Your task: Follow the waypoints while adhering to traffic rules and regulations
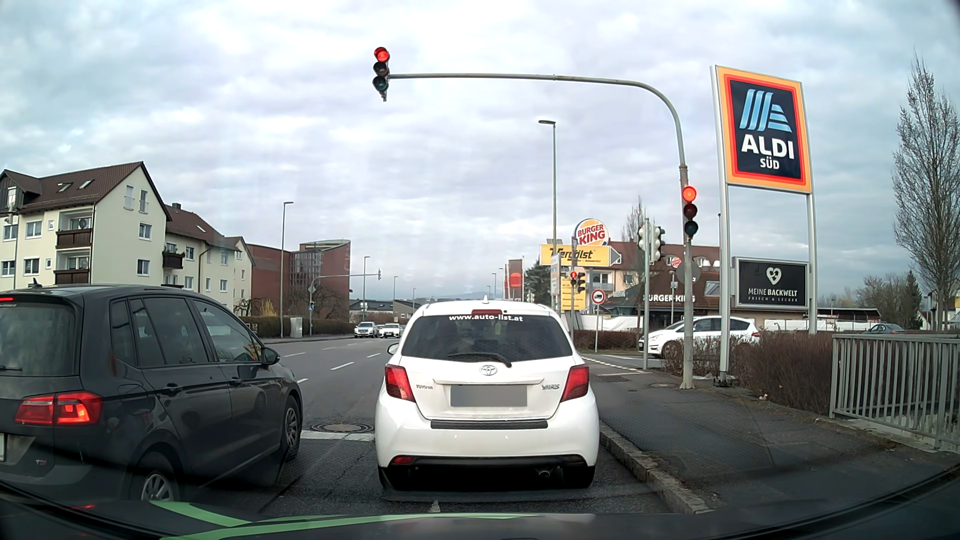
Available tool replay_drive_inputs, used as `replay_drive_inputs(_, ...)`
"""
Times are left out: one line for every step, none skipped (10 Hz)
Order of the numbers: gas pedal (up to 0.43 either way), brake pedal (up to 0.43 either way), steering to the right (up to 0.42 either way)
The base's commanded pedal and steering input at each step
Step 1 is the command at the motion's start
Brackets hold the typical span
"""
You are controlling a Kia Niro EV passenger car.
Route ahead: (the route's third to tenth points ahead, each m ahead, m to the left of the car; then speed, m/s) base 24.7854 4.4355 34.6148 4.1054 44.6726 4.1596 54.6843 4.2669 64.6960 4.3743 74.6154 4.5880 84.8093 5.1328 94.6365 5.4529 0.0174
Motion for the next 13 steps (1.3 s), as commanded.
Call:
replay_drive_inputs(0.0, 0.268, -0.005)
replay_drive_inputs(0.0, 0.268, -0.005)
replay_drive_inputs(0.0, 0.268, -0.005)
replay_drive_inputs(0.0, 0.268, -0.005)
replay_drive_inputs(0.0, 0.268, -0.005)
replay_drive_inputs(0.0, 0.274, -0.005)
replay_drive_inputs(0.0, 0.274, -0.005)
replay_drive_inputs(0.0, 0.274, -0.005)
replay_drive_inputs(0.0, 0.274, -0.005)
replay_drive_inputs(0.0, 0.274, -0.005)
replay_drive_inputs(0.0, 0.274, -0.005)
replay_drive_inputs(0.0, 0.274, -0.005)
replay_drive_inputs(0.0, 0.274, -0.005)
